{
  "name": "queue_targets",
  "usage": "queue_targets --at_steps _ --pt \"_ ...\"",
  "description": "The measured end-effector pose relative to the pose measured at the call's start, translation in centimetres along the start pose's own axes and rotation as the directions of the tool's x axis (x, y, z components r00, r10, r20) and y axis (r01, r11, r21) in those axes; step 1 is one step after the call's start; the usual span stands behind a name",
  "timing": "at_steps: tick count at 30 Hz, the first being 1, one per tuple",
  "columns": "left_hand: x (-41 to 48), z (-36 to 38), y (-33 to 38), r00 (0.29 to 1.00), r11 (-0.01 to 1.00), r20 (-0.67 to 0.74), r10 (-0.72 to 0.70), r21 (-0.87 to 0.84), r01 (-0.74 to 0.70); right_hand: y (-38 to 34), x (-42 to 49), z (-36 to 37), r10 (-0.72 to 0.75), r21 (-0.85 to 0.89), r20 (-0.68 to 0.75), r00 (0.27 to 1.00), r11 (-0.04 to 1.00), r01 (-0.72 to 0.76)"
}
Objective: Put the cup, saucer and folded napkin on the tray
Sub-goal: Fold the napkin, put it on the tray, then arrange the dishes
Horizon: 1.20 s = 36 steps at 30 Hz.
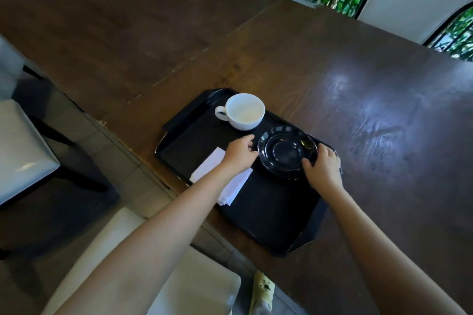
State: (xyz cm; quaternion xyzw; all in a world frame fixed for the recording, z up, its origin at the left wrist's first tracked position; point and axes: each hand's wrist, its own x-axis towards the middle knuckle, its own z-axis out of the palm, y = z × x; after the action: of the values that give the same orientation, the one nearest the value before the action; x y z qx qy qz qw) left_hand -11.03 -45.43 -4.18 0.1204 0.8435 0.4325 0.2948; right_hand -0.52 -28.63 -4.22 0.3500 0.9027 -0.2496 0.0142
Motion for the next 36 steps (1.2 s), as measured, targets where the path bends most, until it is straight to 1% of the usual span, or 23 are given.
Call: queue_targets --at_steps 3,6,11,13,16,18,19,21,23,24,26,28,30,32,33,36 --pt "0.7 1.6 1.2 0.998 0.995 -0.051 0.022 0.101 -0.016 0.4 0.9 0.1 -0.024 -0.024 0.105 0.994 0.999 0.027" --pt "1.0 2.2 1.5 0.995 0.988 -0.101 0.025 0.152 -0.009 1.0 0.8 0.4 -0.053 -0.011 0.125 0.991 0.998 0.054" --pt "0.5 2.9 1.2 0.995 0.996 -0.099 0.025 0.092 -0.016 2.2 0.3 0.3 -0.085 0.008 0.106 0.991 0.996 0.085" --pt "0.4 3.4 1.2 0.995 0.995 -0.093 0.046 0.088 -0.038 2.4 0.3 0.1 -0.079 0.02 0.104 0.991 0.997 0.077" --pt "0.3 3.2 1.3 0.996 0.999 -0.088 0.032 0.036 -0.029 2.6 0.2 -0.1 -0.075 0.039 0.119 0.99 0.997 0.071" --pt "0.5 2.3 1.3 0.993 0.999 -0.11 -0.041 -0.009 0.04 2.6 0.4 -0.4 -0.094 0.037 0.087 0.992 0.995 0.091" --pt "0.8 1.4 1.2 0.984 0.996 -0.158 -0.087 -0.044 0.081 2.3 0.7 -0.6 -0.111 0.042 0.054 0.992 0.993 0.109" --pt "1.4 -0.8 0.8 0.938 0.983 -0.306 -0.162 -0.13 0.128 1.1 1.8 -1.2 -0.163 0.096 0.012 0.987 0.982 0.161" --pt "2.3 -3.0 0.3 0.879 0.96 -0.411 -0.241 -0.232 0.155 -1.0 3.5 -1.4 -0.249 0.159 0.041 0.968 0.958 0.239" --pt "2.8 -3.7 0.2 0.865 0.947 -0.42 -0.273 -0.274 0.165 -2.3 4.5 -1.4 -0.292 0.182 0.078 0.953 0.944 0.274" --pt "3.6 -4.5 0.3 0.882 0.931 -0.381 -0.279 -0.331 0.152 -4.9 6.2 -1.0 -0.351 0.223 0.172 0.92 0.924 0.311" --pt "4.2 -4.2 0.7 0.916 0.942 -0.331 -0.228 -0.314 0.121 -7.0 7.5 -0.2 -0.383 0.25 0.258 0.887 0.913 0.321" --pt "4.8 -3.8 0.9 0.931 0.95 -0.31 -0.192 -0.295 0.098 -8.4 8.3 0.8 -0.394 0.281 0.311 0.865 0.907 0.313" --pt "5.4 -3.7 1.0 0.932 0.952 -0.316 -0.18 -0.295 0.083 -9.1 8.8 1.6 -0.407 0.336 0.321 0.855 0.893 0.299" --pt "5.7 -3.8 1.0 0.932 0.952 -0.316 -0.177 -0.294 0.081 -9.4 9.0 1.9 -0.412 0.362 0.302 0.86 0.884 0.296" --pt "6.6 -4.4 0.7 0.946 0.944 -0.273 -0.174 -0.319 0.082 -9.8 9.1 2.6 -0.374 0.378 0.226 0.899 0.885 0.273"
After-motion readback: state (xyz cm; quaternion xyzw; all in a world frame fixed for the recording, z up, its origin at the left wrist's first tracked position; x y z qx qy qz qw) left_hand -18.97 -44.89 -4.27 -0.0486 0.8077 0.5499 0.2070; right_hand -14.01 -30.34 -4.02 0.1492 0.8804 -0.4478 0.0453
